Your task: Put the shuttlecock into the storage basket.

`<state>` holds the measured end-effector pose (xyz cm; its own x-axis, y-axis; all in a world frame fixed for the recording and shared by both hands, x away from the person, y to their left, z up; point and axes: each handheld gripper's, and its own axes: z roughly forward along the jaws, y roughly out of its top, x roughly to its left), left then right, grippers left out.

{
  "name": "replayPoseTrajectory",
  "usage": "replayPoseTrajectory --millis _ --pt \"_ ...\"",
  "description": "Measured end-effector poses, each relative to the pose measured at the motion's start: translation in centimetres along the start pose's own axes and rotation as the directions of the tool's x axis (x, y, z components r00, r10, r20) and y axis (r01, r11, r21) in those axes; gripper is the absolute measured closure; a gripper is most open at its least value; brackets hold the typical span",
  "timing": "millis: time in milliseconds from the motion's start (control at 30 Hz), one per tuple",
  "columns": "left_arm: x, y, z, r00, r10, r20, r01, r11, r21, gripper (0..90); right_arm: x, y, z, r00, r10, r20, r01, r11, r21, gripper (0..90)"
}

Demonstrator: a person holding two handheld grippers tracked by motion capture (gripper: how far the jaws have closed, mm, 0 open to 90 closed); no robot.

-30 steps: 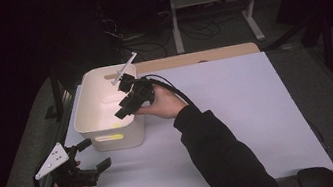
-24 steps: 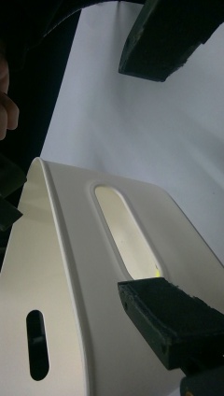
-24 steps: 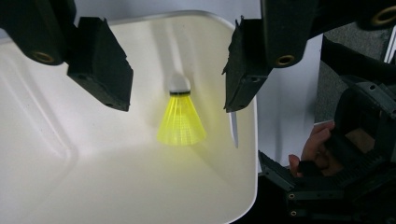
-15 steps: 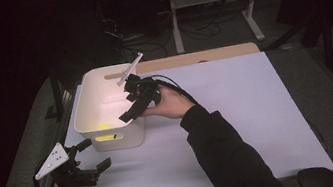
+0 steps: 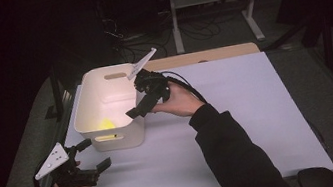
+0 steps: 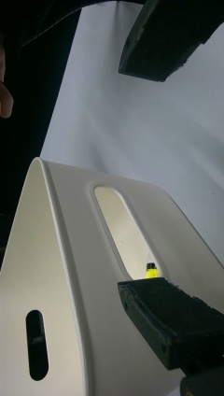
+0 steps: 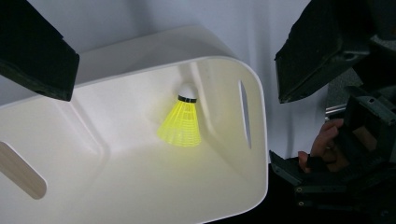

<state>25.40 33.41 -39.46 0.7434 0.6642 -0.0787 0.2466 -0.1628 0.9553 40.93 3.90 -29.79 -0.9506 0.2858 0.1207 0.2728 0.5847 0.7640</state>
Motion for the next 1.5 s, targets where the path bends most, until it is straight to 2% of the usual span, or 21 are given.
replayPoseTrajectory --millis 200,667,1067,1500 --pt "0.0 0.0 0.0 1.0 0.001 0.001 -0.001 1.0 0.001 0.0 -0.2 -0.6 -1.1 0.9999 -0.005 0.016 0.005 1.0 -0.016 0.0" --pt "0.0 0.0 0.0 1.0 -0.001 -0.002 0.001 1.0 0.002 0.0 -1.2 -2.6 -3.8 0.998 0.033 0.055 -0.03 0.998 -0.048 0.0" --pt "0.0 0.0 0.0 1.0 -0.002 -0.003 0.002 1.0 0.001 0.0 -1.5 -3.6 -4.9 0.9968 0.043 0.067 -0.039 0.997 -0.069 0.0" --pt "0.0 0.0 0.1 1.0 -0.002 -0.003 0.002 1.0 0.005 0.0 -1.9 -5.8 -6.1 0.9951 0.07 0.07 -0.063 0.993 -0.095 0.0"
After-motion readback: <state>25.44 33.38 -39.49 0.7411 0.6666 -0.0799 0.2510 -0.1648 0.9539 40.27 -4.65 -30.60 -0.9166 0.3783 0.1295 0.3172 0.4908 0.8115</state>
